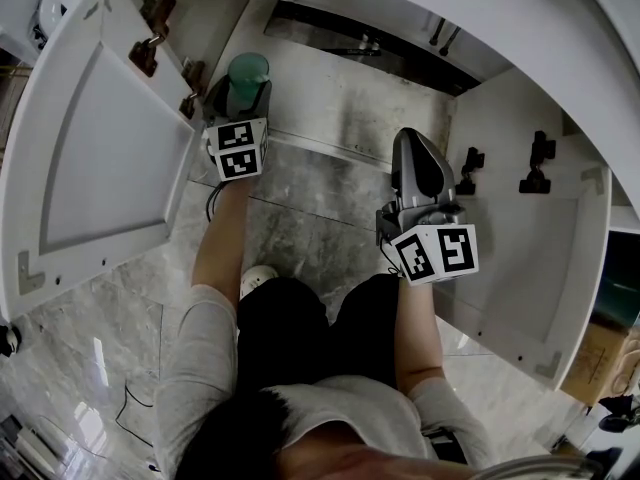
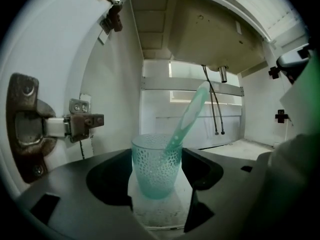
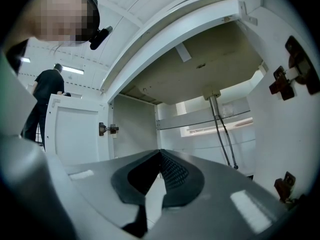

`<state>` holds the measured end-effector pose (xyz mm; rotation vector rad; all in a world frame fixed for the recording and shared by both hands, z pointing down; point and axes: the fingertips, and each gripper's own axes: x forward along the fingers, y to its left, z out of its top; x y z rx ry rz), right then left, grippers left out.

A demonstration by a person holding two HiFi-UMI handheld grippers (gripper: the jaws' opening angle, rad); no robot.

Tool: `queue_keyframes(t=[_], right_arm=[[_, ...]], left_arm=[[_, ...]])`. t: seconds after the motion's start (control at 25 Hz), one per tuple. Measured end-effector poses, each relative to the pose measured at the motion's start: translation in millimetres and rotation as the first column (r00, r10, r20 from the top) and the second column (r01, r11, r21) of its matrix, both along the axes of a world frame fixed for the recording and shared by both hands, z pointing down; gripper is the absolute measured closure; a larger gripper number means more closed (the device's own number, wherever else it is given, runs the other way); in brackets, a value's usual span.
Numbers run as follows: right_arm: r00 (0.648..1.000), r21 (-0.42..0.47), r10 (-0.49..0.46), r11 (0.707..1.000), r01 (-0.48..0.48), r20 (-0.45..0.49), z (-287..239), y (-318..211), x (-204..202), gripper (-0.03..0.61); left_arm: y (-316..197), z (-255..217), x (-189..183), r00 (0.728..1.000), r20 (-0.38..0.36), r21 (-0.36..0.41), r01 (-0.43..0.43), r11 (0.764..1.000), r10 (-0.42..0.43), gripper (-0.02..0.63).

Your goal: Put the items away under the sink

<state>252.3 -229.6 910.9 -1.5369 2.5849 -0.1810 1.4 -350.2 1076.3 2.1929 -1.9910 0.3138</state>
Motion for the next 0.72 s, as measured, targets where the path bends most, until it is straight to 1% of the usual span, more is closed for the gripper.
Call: queue_keyframes(t=[0.24, 0.72], right_arm=[[1.000, 0.002, 0.002, 1.000, -0.002, 0.002, 0.4, 1.4, 1.4, 0.568], [1.000, 0.013, -0.001, 1.000, 0.001, -0.008, -5.3, 7.8, 3.0, 0.568]], left_arm=[[0.4, -0.1, 1.1, 1.000, 0.006, 0.021, -0.001, 1.000, 0.001, 0.299], [9.1, -8.5, 4.7, 1.000, 0.010, 0.022, -0.028, 0.999, 0.028, 0.298]])
